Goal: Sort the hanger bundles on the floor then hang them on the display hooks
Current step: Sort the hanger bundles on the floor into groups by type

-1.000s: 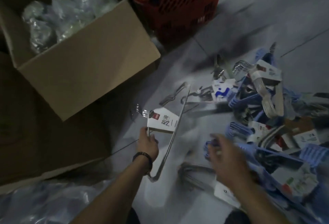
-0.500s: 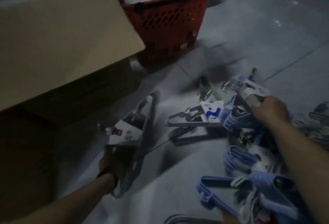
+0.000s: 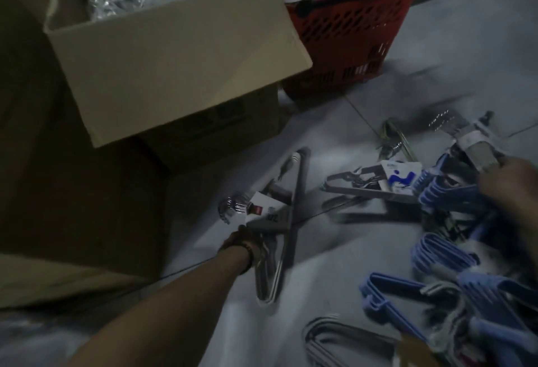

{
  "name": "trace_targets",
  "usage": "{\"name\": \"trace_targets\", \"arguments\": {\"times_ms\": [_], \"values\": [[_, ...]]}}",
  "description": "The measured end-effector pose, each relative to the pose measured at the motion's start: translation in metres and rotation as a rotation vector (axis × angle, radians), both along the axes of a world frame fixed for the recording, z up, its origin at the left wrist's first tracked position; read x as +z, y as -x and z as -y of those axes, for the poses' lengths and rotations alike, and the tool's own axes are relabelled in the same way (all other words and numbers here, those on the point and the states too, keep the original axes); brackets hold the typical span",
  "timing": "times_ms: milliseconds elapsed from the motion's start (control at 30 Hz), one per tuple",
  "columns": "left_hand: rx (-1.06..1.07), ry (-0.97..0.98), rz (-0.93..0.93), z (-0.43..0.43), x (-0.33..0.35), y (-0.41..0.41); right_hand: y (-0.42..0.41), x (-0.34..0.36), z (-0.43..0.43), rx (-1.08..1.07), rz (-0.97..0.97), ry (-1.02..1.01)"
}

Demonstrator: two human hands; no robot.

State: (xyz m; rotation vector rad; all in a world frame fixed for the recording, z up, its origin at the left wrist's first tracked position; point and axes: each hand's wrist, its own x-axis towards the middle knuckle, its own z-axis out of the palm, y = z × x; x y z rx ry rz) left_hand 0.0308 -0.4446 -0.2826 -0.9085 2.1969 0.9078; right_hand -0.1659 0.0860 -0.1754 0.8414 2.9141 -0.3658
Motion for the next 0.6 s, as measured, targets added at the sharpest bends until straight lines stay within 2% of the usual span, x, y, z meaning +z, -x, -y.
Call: {"name": "trace_targets", "arguments": {"times_ms": [33,67,100,167,200,233,300,367,433,533,600], "values": [[0.003,0.022,0.030,-0.005,0.026,0.020,0.003,0.012,0.004,0.026,-0.022,-0.010],[-0.141,0.107,0.040,-0.004,0.027,0.020,0.006,0.028,0.013,0.057,-0.057,-0.027],[-0.192,0.201,-0.011,-0.011,0.035,0.041,0.003,0.052,0.028,0.101,-0.084,-0.065],[-0.309,0.215,0.069,-0.026,0.069,0.054,-0.008,0.104,0.069,0.233,-0.085,-0.131],[-0.339,0.201,0.025,-0.030,0.095,0.051,-0.021,0.133,0.100,0.288,-0.054,-0.152],[-0.306,0.112,-0.095,-0.041,0.124,0.053,-0.032,0.155,0.129,0.364,-0.046,-0.129],[-0.189,-0.043,-0.213,-0.058,0.160,0.049,-0.047,0.168,0.177,0.480,-0.034,-0.065],[-0.063,-0.259,-0.295,-0.067,0.172,0.045,-0.053,0.158,0.212,0.584,-0.003,-0.020],[-0.028,-0.363,-0.415,-0.082,0.169,0.049,-0.062,0.137,0.241,0.638,0.024,-0.001],[0.142,-0.623,-0.465,-0.118,0.178,0.058,-0.094,0.114,0.276,0.675,0.047,0.037],[0.323,-0.721,-0.461,-0.130,0.188,0.057,-0.119,0.106,0.295,0.685,0.085,0.038]]}}
